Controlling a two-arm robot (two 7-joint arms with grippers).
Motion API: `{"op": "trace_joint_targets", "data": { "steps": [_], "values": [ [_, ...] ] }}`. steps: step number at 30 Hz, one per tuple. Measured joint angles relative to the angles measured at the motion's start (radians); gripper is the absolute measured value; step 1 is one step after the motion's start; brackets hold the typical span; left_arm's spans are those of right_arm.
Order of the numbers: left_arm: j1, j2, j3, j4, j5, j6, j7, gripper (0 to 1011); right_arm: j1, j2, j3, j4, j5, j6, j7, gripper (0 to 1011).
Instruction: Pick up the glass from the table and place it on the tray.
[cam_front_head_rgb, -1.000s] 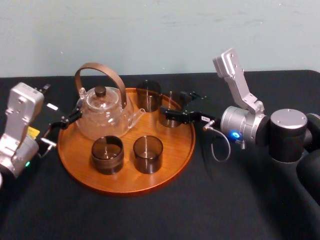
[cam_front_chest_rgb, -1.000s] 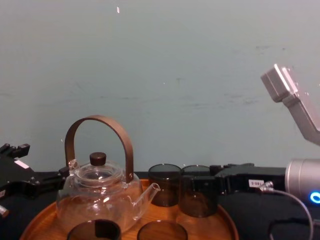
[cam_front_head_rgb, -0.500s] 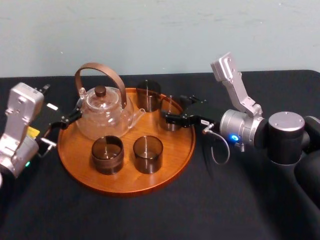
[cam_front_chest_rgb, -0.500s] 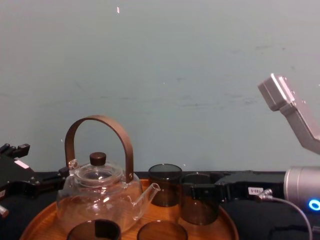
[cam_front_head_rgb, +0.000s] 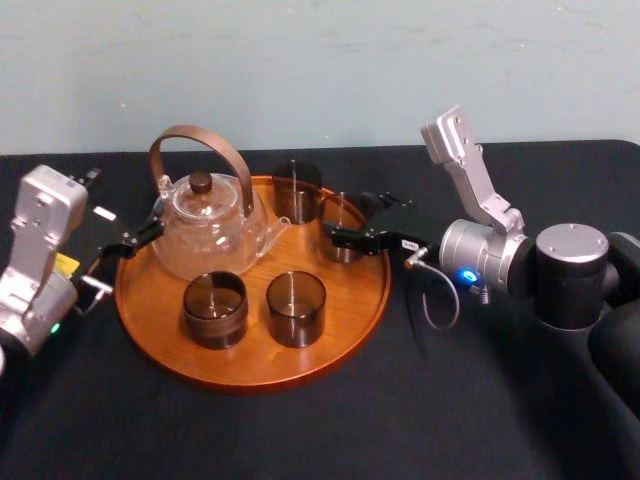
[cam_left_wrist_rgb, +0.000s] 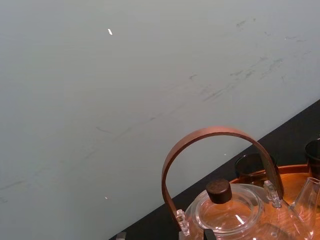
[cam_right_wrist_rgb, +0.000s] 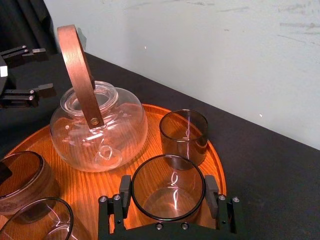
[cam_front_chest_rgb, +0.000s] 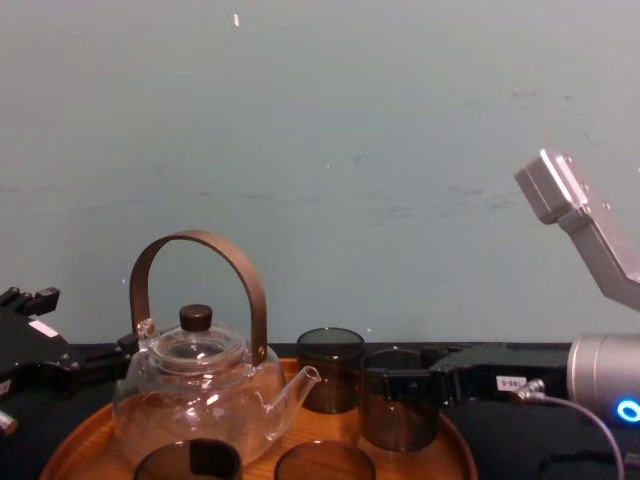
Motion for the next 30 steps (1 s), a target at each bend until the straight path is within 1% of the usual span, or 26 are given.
{"op": "trace_joint_targets", "data": {
  "steps": [5, 6, 8, 20, 23, 27, 30],
  "values": [
    [0.000, 0.000, 0.000, 0.000, 0.000, 0.000, 0.000, 1001, 0.000, 0.000, 0.000, -0.001, 0.000, 0.000, 0.000, 930],
    [0.000, 0.000, 0.000, 0.000, 0.000, 0.000, 0.000, 1001, 0.000, 0.000, 0.000, -0.001, 0.000, 0.000, 0.000, 970],
    [0.000, 0.000, 0.000, 0.000, 0.000, 0.000, 0.000, 1001, 0.000, 0.001, 0.000, -0.001, 0.000, 0.000, 0.000, 1000],
    [0.000, 0.000, 0.000, 0.000, 0.000, 0.000, 0.000, 1001, 0.000, 0.001, 0.000, -0.002, 0.001, 0.000, 0.000, 1002],
    [0.000, 0.000, 0.000, 0.000, 0.000, 0.000, 0.000, 1001, -0.003, 0.003, 0.005, -0.005, 0.008, -0.003, 0.005, 1002],
    [0.000, 0.000, 0.000, 0.000, 0.000, 0.000, 0.000, 1001, -0.013, 0.011, 0.013, -0.023, 0.015, -0.008, 0.011, 1002],
    [0.000, 0.000, 0.000, 0.000, 0.000, 0.000, 0.000, 1001, -0.026, 0.022, 0.021, -0.051, 0.021, -0.014, 0.011, 1002]
  ]
}}
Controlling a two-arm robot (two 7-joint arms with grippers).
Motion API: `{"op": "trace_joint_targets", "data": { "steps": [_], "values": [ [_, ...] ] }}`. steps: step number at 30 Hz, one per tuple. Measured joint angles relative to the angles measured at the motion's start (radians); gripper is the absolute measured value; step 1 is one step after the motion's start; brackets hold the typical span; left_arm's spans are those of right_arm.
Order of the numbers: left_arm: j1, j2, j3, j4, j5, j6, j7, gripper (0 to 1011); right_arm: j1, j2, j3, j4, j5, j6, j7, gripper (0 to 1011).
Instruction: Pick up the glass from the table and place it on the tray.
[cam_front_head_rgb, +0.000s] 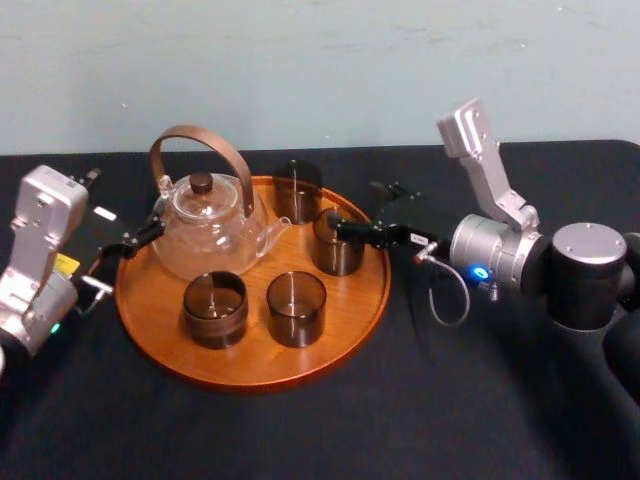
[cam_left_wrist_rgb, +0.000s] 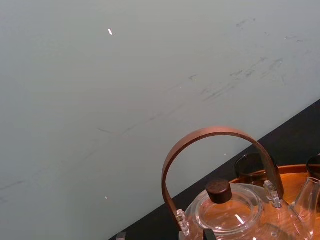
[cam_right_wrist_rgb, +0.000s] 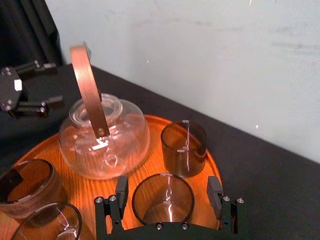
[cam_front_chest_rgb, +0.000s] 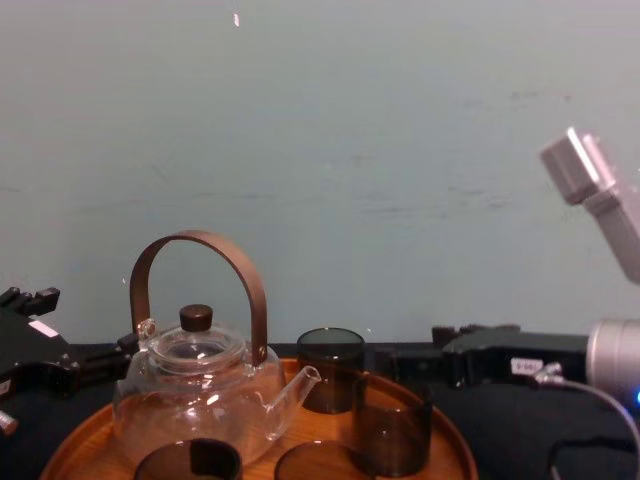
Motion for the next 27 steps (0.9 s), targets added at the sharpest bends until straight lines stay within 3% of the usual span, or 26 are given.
{"op": "trace_joint_targets", "data": {
  "steps": [11, 17, 27],
  "values": [
    [0.000, 0.000, 0.000, 0.000, 0.000, 0.000, 0.000, 1001, -0.085, 0.074, 0.055, -0.165, 0.032, -0.030, -0.020, 1002],
    [0.000, 0.000, 0.000, 0.000, 0.000, 0.000, 0.000, 1001, -0.163, 0.132, 0.111, -0.248, 0.069, -0.065, -0.032, 1002],
    [0.000, 0.000, 0.000, 0.000, 0.000, 0.000, 0.000, 1001, -0.249, 0.189, 0.193, -0.274, 0.117, -0.109, -0.052, 1002]
  ]
}}
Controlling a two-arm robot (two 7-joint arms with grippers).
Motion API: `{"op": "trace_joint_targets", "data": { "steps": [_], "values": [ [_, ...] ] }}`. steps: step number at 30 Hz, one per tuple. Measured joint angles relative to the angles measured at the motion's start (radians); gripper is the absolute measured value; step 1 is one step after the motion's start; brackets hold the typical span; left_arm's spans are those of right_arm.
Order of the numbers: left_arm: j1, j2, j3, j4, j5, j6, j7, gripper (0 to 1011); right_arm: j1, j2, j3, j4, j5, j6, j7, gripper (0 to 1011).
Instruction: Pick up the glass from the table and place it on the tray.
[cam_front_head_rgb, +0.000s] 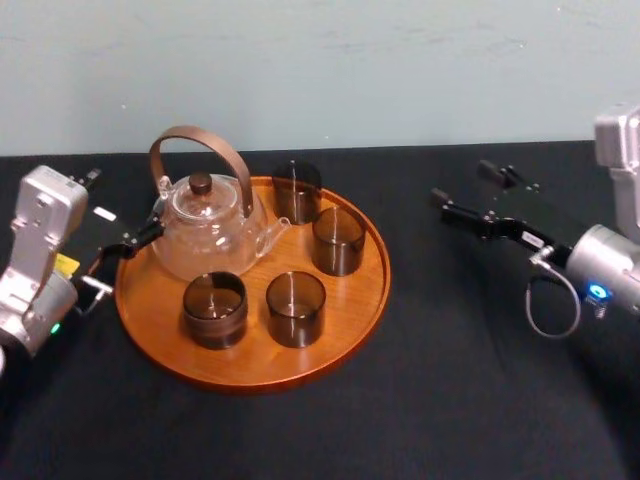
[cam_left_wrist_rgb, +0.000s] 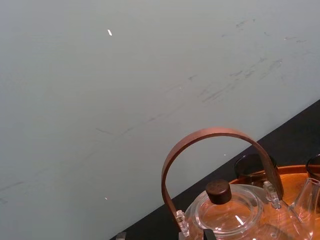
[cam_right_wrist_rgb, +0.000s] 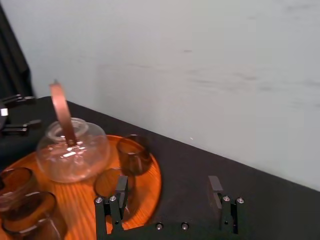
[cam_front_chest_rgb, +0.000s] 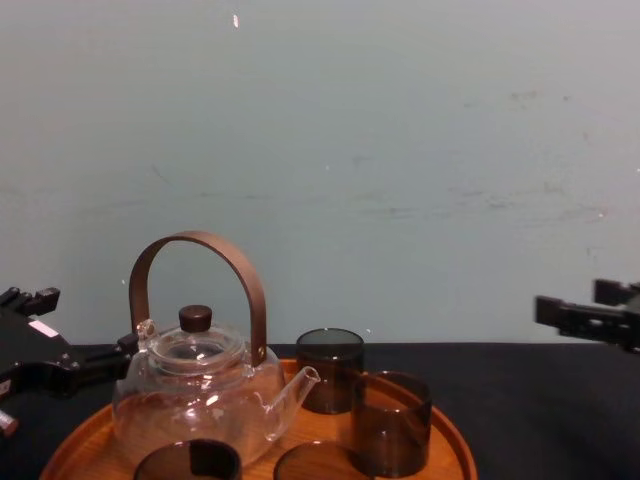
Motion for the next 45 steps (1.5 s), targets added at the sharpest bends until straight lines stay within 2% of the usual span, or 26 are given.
{"op": "trace_joint_targets", "data": {
  "steps": [9, 16, 26, 39, 45],
  "values": [
    [0.000, 0.000, 0.000, 0.000, 0.000, 0.000, 0.000, 1001, -0.036, 0.017, 0.048, 0.030, 0.024, -0.019, -0.015, 1002],
    [0.000, 0.000, 0.000, 0.000, 0.000, 0.000, 0.000, 1001, -0.049, 0.020, 0.070, 0.053, 0.033, -0.026, -0.021, 1002],
    [0.000, 0.000, 0.000, 0.000, 0.000, 0.000, 0.000, 1002, -0.064, 0.008, 0.090, 0.082, -0.014, -0.038, -0.071, 1002],
    [0.000, 0.000, 0.000, 0.000, 0.000, 0.000, 0.000, 1001, -0.046, -0.021, 0.099, 0.118, -0.047, -0.035, -0.074, 1002],
    [0.000, 0.000, 0.000, 0.000, 0.000, 0.000, 0.000, 1001, -0.046, -0.020, 0.099, 0.117, -0.046, -0.035, -0.074, 1002]
  ]
}}
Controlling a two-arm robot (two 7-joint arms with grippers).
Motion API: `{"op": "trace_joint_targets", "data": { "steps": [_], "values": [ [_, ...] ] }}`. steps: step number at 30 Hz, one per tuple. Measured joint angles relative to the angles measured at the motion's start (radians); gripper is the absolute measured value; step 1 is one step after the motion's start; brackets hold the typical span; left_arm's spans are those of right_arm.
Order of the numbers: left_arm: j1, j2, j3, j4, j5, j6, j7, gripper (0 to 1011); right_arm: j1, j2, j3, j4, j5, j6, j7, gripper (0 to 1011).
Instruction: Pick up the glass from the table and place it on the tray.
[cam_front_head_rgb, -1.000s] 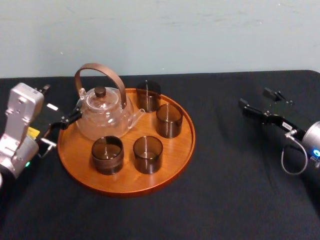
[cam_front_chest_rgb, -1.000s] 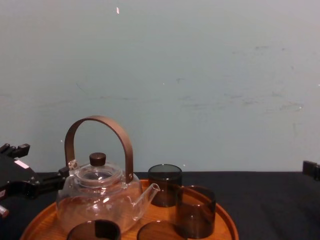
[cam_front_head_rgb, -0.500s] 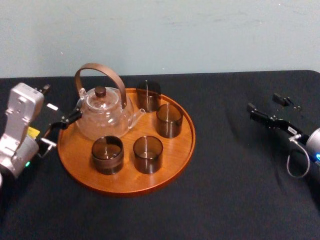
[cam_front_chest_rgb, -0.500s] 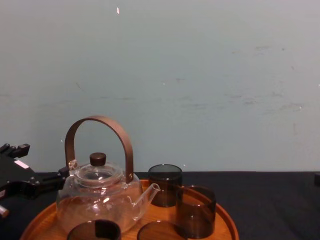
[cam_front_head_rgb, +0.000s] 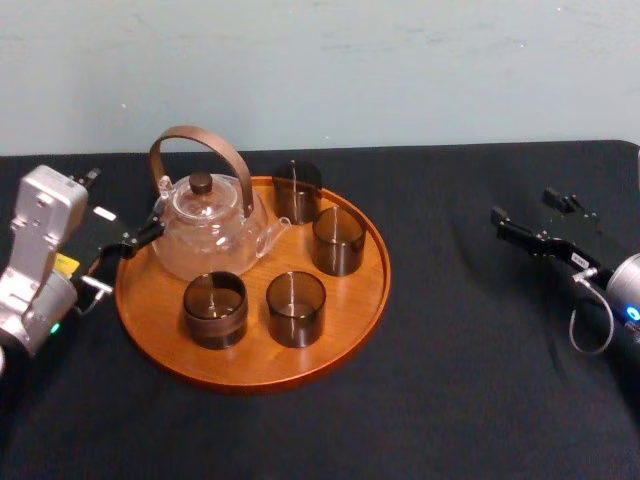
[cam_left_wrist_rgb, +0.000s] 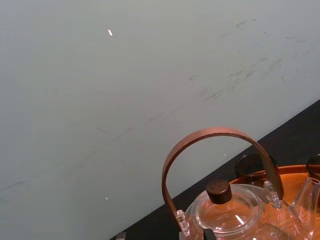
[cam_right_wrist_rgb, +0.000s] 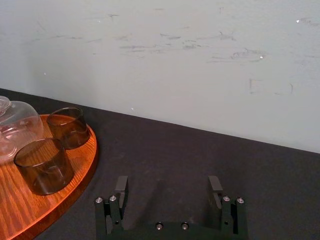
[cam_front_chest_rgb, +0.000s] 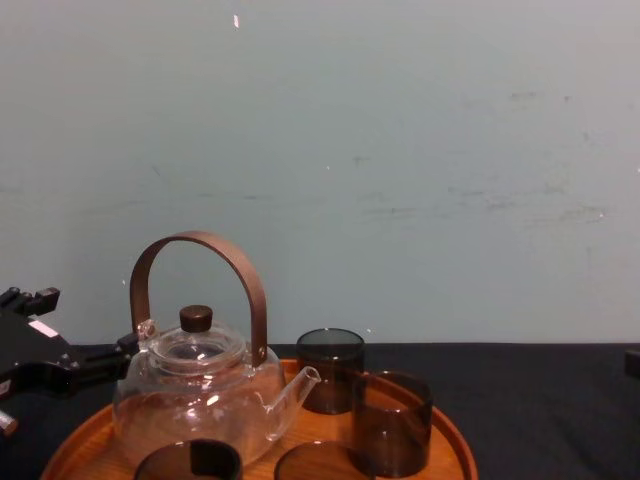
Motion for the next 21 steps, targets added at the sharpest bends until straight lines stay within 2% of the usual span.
{"op": "trace_joint_targets", "data": {
  "steps": [21],
  "values": [
    [0.000, 0.000, 0.000, 0.000, 0.000, 0.000, 0.000, 1001, 0.000, 0.002, -0.002, -0.002, 0.002, 0.001, 0.001, 1002]
  ]
}}
